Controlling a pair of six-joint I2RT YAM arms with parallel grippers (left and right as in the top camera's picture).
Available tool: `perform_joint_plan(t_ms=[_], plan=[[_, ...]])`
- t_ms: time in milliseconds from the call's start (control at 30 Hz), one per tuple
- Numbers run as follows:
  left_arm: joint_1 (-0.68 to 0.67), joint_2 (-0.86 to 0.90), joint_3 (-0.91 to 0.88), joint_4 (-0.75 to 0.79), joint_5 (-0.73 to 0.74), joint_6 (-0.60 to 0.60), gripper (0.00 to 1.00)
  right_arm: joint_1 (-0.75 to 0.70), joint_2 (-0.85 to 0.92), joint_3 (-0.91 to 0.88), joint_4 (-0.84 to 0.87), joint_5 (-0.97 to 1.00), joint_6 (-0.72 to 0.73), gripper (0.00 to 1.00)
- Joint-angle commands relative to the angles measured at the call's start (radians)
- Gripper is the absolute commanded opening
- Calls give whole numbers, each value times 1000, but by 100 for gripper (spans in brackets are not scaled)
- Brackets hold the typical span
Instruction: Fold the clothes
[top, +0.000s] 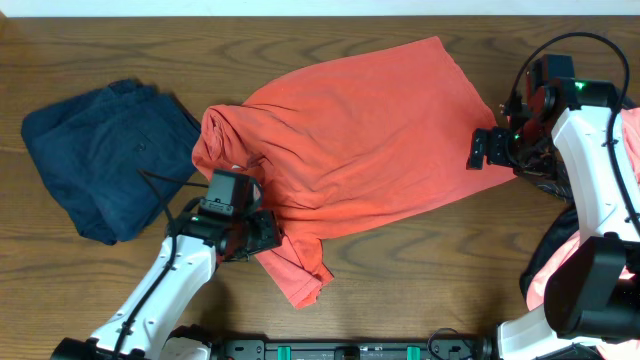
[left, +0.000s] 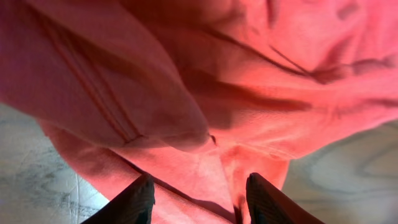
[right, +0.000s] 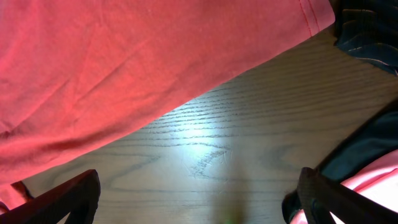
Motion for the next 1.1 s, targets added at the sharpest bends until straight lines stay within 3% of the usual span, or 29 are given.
perform_joint_plan(t_ms=[0,467,500,633,1067], plan=[[-23,34,-8,6,-63,-58,50,8,-19,-5,-1,-4,-14,99],[-31,241,-8,96,-64,-68,50,8,-19,-5,-11,-4,-14,99],[-30,243,-8,96,-65,-68,47,8,-19,-5,-11,-4,-14,99],[-30,236,-4,90,-64,-68,9,7,-19,-5,-11,-3,-14,99],[-13,31,35,-132,-69,-48,6,2,-19,-5,-14,0,-14,99]])
